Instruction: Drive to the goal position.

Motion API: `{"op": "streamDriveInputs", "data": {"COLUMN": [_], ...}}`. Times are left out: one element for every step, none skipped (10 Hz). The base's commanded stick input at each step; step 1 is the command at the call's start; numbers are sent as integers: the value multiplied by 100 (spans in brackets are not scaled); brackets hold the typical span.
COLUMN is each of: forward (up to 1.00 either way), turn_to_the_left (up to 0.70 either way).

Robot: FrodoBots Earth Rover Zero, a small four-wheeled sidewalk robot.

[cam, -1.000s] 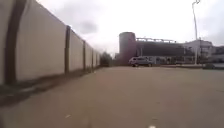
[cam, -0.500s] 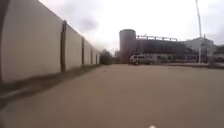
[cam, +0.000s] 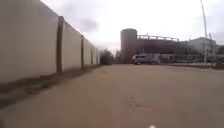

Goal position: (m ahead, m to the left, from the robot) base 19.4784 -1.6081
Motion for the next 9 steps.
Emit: {"op": "streamDriveInputs", "data": {"forward": [100, 100, 100, 100, 100, 100, 100, 100, 100], "turn_to_the_left": [-13, -27, -27, -11, 0, 0, 0, 0, 0]}}
